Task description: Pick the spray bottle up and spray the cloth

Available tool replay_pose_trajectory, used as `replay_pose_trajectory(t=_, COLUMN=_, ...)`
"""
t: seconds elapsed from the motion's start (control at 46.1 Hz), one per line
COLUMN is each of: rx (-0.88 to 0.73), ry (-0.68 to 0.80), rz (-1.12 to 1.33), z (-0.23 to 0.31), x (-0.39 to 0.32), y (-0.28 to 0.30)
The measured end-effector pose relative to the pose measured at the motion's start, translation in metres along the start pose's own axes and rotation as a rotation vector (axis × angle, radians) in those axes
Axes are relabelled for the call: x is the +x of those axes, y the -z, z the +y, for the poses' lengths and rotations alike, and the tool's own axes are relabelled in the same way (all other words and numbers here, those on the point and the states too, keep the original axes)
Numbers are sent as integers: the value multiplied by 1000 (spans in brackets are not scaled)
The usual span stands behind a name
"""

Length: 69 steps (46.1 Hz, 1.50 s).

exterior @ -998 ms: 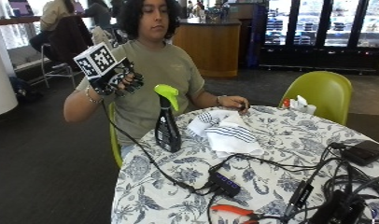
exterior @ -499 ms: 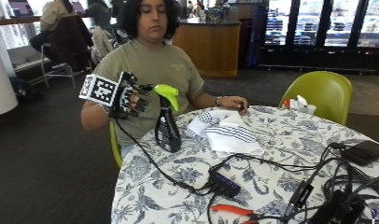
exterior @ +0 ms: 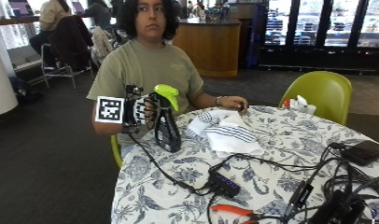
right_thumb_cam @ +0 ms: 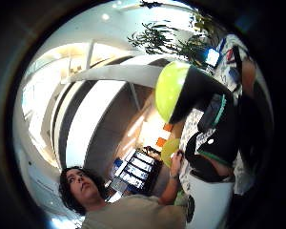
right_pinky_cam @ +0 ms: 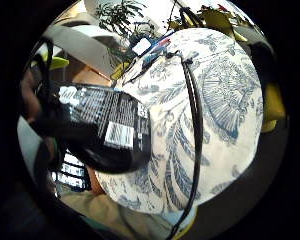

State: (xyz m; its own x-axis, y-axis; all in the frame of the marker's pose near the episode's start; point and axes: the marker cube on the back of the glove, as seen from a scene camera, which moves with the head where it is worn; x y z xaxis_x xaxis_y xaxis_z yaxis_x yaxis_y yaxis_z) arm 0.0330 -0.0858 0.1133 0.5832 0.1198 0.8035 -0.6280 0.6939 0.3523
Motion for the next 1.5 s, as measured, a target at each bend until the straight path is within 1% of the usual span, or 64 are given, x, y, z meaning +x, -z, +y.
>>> replay_pose_trajectory(t=0.043, rx=30, ry=10, rz=16, z=-4, x=0, y=-2)
replay_pose_trajectory(t=0.109, rx=113, ry=76, rz=52, z=-14, x=1, y=-6)
replay_pose_trajectory(t=0.152, rx=140, ry=101, rz=65, z=-19, x=0, y=-7)
replay_pose_trajectory(t=0.282, rx=102, ry=68, rz=62, z=-20, x=-3, y=-6)
replay_pose_trajectory(t=0.369, rx=130, ry=105, rz=68, z=-15, x=-4, y=0)
replay_pose_trajectory(t=0.434, rx=91, ry=130, rz=94, z=0, x=-9, y=9)
replay_pose_trajectory(t=0.543, rx=7, ry=125, rz=170, z=21, x=-22, y=24)
replay_pose_trajectory(t=0.695, rx=-165, ry=111, rz=235, z=61, x=-31, y=46)
replay_pose_trajectory(t=0.738, rx=-172, ry=93, rz=247, z=69, x=-34, y=50)
replay_pose_trajectory(t=0.803, rx=-124, ry=6, rz=279, z=77, x=-38, y=54)
replay_pose_trajectory(t=0.825, rx=-131, ry=12, rz=292, z=81, x=-39, y=57)
replay_pose_trajectory(t=0.912, rx=-257, ry=155, rz=351, z=104, x=-34, y=74)
replay_pose_trajectory(t=0.977, rx=-300, ry=184, rz=408, z=113, x=-31, y=84)
replay_pose_trajectory(t=1.107, rx=-319, ry=153, rz=533, z=129, x=-31, y=102)
replay_pose_trajectory(t=1.237, rx=-337, ry=138, rz=582, z=135, x=-31, y=113)
replay_pose_trajectory(t=1.367, rx=-329, ry=129, rz=576, z=132, x=-30, y=114)
replay_pose_trajectory(t=1.498, rx=-335, ry=127, rz=505, z=121, x=-27, y=104)
